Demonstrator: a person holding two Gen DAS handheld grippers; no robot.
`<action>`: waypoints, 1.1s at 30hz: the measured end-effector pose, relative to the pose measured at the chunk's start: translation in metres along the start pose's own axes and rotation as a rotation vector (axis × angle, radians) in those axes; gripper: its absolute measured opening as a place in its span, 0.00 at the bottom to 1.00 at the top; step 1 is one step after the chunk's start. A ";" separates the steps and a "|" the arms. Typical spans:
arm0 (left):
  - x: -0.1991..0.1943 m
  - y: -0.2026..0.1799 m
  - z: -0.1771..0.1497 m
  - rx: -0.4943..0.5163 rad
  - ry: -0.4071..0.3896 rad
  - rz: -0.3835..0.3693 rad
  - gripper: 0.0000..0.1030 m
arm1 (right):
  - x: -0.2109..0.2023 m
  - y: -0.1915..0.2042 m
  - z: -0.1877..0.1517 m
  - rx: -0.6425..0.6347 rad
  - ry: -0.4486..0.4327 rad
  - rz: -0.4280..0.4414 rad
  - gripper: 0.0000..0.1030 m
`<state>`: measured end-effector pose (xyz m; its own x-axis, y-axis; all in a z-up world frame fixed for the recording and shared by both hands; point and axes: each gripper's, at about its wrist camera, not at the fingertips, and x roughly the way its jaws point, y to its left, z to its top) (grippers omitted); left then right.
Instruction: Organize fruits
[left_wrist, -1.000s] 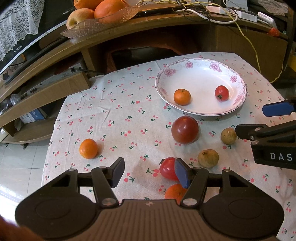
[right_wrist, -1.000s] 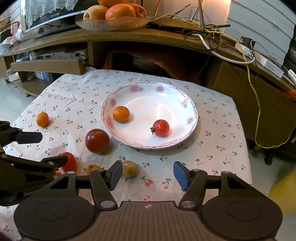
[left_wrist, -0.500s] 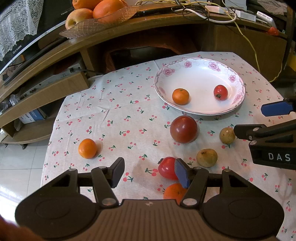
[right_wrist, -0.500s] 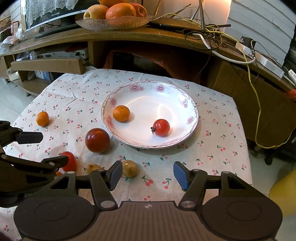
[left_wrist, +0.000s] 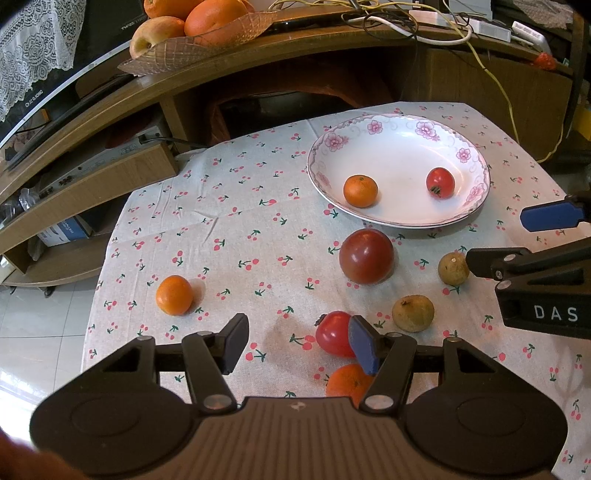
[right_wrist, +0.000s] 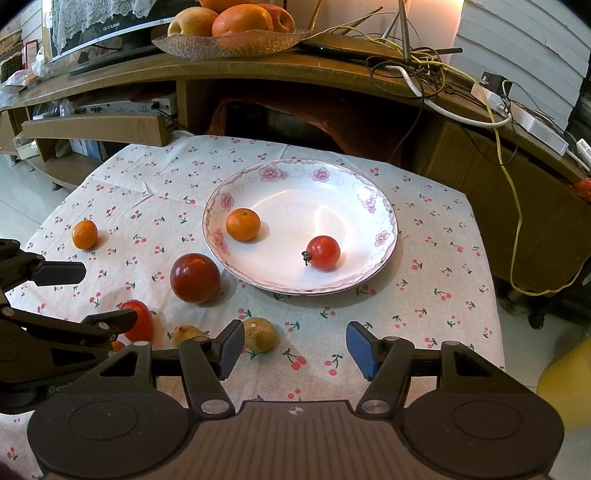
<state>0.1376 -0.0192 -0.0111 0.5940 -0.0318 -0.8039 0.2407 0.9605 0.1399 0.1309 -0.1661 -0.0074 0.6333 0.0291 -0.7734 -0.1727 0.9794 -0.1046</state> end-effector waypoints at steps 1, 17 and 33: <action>0.000 0.000 0.000 0.000 0.000 0.000 0.64 | 0.000 0.000 0.000 0.000 0.000 0.000 0.59; -0.002 -0.002 0.000 0.003 -0.002 -0.001 0.64 | 0.001 0.000 -0.002 -0.003 0.001 0.002 0.60; -0.005 -0.003 0.001 0.013 -0.001 -0.006 0.64 | 0.001 0.000 -0.002 -0.004 0.003 0.002 0.60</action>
<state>0.1344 -0.0225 -0.0068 0.5934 -0.0379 -0.8040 0.2543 0.9565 0.1427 0.1303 -0.1664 -0.0090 0.6310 0.0305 -0.7752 -0.1773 0.9784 -0.1058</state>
